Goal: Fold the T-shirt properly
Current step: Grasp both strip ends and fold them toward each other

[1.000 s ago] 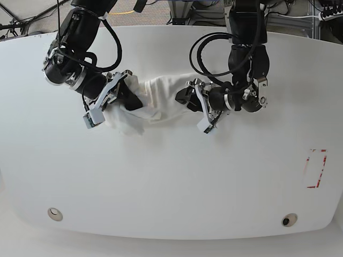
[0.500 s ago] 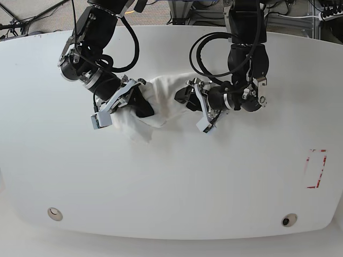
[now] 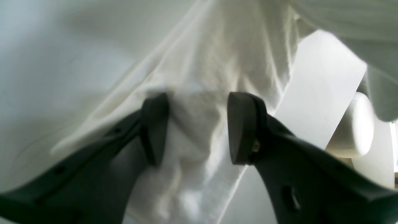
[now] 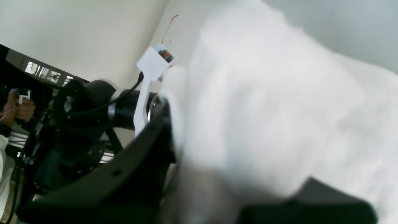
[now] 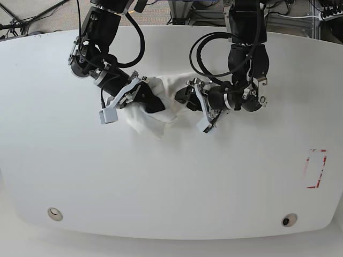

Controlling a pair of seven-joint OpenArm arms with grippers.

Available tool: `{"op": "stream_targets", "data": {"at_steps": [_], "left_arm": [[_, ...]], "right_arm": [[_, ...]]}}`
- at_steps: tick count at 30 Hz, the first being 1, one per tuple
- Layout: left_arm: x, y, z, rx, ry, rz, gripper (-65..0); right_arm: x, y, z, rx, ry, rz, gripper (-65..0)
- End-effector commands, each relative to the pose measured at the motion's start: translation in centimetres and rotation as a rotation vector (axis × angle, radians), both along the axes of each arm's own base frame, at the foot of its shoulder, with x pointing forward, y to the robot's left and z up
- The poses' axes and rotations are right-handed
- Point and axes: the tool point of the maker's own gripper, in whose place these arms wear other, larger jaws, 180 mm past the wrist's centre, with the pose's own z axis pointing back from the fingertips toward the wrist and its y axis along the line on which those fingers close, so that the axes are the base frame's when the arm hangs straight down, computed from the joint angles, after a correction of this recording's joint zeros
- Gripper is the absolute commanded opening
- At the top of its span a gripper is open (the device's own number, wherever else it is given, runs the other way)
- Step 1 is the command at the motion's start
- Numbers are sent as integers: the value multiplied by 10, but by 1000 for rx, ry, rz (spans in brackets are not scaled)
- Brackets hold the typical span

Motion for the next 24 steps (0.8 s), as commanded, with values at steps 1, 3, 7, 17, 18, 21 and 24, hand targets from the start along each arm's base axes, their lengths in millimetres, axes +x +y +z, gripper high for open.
{"op": "stream_targets", "data": {"at_steps": [1, 3, 7, 17, 18, 21, 24], "left_arm": [[18, 3, 35, -55, -112, 9, -361], [22, 9, 53, -71, -169, 10, -363], [20, 24, 62, -50, -199, -2, -363], [-16, 65, 36, -6, -114, 13, -363], [-20, 65, 33, -3, -104, 12, -363], [-25, 64, 28, -8, -90, 16, -363], [-29, 58, 22, -30, -69, 12, -363]], "right_arm": [[7, 1, 19, 40, -66, -11, -650], [7, 1, 20, 40, -68, -11, -650], [8, 1, 21, 40, -72, -11, -650], [7, 10, 24, 43, -80, 17, -650], [7, 12, 24, 43, -81, 24, -650], [7, 19, 24, 45, -82, 45, -650], [8, 25, 28, 47, -96, 65, -650]]}}
